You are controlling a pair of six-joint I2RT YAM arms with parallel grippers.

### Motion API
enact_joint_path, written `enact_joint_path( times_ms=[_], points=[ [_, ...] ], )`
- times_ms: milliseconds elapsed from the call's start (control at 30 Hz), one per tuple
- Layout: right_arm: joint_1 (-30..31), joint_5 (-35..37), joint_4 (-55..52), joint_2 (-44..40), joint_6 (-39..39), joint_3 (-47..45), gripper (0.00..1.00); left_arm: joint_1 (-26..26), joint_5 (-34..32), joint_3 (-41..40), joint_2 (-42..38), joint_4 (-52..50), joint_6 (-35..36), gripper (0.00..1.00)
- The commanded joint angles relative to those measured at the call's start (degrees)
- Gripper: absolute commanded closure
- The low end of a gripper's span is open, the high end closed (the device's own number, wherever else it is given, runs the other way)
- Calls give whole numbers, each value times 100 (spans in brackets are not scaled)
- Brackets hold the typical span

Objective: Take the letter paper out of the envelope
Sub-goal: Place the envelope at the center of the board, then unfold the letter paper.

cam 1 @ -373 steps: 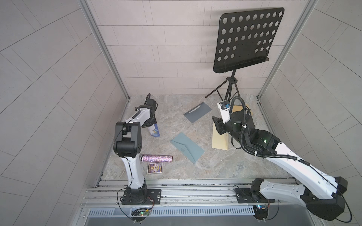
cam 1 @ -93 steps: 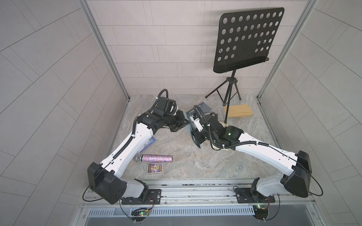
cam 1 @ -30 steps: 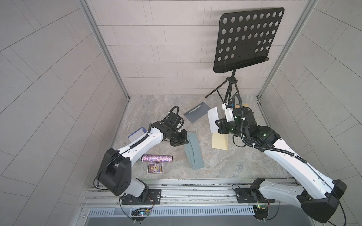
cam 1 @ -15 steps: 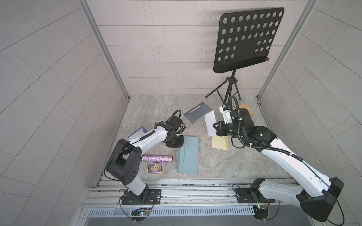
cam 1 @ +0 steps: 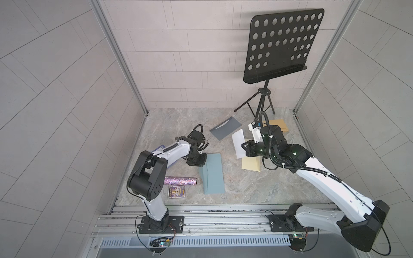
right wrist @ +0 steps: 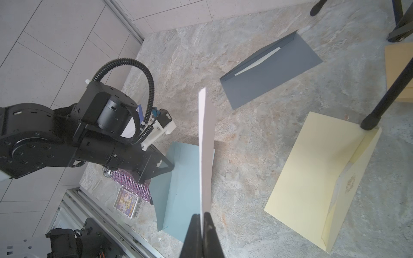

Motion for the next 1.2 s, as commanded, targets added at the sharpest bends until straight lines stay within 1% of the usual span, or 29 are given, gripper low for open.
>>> enact_joint_path(
  times_ms=[0,67,233,267,333,500,600,667,767,867,967,1033,1067,1167],
  points=[
    [-3,5,36,-27,90,3,100,38,-61,132,113,-47,345,97],
    [-4,18,36,-19,109,-3,100,71,-53,148,167,-70,398,91],
    [-3,-12,45,1,127,-25,100,78,-277,143,194,-42,463,64],
    [-1,-11,45,8,129,-19,100,76,-364,153,195,-58,445,61],
    [-6,-13,58,14,127,-20,100,76,-519,197,164,-122,400,58],
    [-6,-19,79,36,131,-17,100,74,-571,313,-52,-207,226,50],
    [-20,-35,102,51,111,10,100,75,-522,496,-278,-296,-24,40],
    [-86,-102,80,77,84,97,100,68,-327,675,-429,-323,-290,39],
    [-345,-381,80,150,145,366,100,-18,-165,926,-782,-135,-925,39],
    [-750,-902,174,293,442,714,100,-115,72,1007,-1160,378,-1854,42],
    [-1115,-1539,559,440,1079,918,100,-229,472,903,-1432,1299,-3002,48],
    [-1255,-1832,981,496,1631,965,100,-283,774,981,-1492,1755,-3570,52],
    [-1316,-1961,1200,519,1907,966,100,-295,905,1078,-1473,1817,-3757,54],
    [-1600,-2356,1846,606,3091,984,100,-298,1243,1515,-1403,1646,-4154,59]
  ],
)
